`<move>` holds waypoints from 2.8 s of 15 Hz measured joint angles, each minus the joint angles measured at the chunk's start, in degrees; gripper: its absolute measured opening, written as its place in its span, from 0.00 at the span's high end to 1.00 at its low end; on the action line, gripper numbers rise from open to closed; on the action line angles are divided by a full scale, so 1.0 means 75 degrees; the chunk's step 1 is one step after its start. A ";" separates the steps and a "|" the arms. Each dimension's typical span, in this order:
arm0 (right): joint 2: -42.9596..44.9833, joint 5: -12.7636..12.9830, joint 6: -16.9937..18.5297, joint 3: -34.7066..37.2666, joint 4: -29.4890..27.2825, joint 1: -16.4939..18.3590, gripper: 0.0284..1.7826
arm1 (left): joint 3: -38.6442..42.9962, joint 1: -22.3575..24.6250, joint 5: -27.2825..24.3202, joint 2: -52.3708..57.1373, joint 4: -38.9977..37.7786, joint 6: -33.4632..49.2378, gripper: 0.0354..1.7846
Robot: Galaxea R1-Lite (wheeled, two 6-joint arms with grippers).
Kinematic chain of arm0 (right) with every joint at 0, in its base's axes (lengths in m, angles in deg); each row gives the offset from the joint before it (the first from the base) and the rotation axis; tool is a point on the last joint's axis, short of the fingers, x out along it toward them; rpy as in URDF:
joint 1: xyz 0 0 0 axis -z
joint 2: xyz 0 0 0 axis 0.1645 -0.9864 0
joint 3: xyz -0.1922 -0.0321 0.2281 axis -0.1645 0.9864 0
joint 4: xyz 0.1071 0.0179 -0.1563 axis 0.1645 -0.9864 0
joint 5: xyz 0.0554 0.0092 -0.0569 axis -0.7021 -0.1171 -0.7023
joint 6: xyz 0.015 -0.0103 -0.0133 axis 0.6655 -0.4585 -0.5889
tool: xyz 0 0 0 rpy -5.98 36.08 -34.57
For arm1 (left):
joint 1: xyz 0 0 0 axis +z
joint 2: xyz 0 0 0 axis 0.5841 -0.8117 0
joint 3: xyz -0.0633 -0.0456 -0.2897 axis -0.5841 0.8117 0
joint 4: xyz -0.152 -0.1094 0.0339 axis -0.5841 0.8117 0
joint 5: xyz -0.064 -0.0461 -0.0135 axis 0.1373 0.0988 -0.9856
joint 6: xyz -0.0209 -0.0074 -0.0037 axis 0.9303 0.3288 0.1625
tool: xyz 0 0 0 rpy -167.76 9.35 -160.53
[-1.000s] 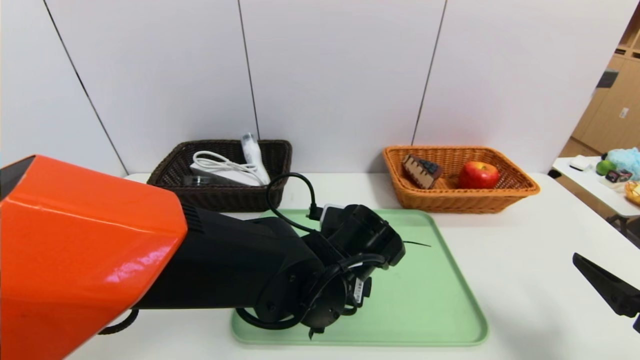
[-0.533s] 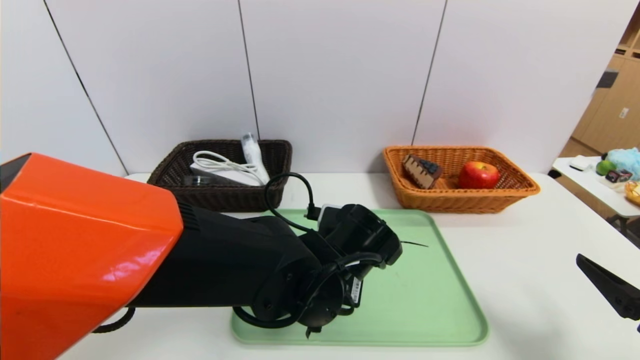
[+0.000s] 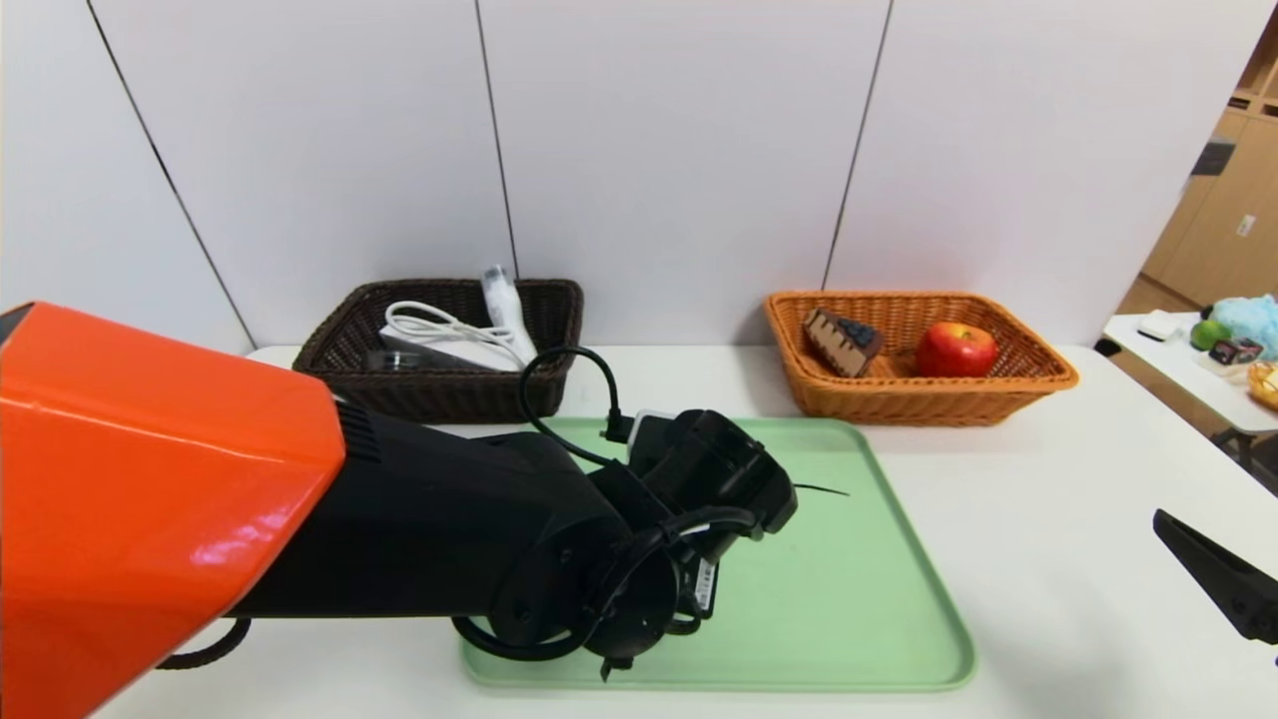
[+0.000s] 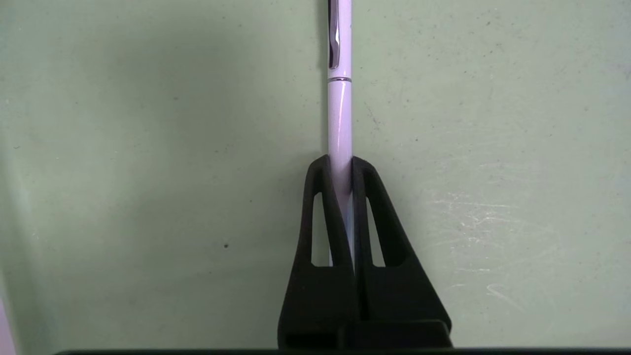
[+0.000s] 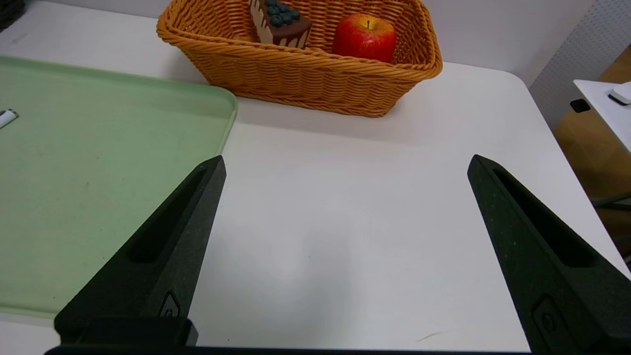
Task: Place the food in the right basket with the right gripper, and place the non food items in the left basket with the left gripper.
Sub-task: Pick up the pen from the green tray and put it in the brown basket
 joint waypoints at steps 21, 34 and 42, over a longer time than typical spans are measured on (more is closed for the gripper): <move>0.0102 0.0011 -0.0076 0.0232 -0.0122 0.0000 0.05 | 0.0506 0.5653 -0.0746 0.0489 -0.6508 -0.4416 0.98; 0.0190 0.0000 -0.0076 0.0284 -0.0137 0.0000 0.05 | 0.0293 0.5752 -0.0740 0.0119 -0.6401 -0.4431 0.39; 0.0327 0.0137 -0.0010 0.0055 -0.0143 0.0005 0.05 | 0.1351 0.5752 -0.0783 0.2014 -0.5669 -0.4402 0.17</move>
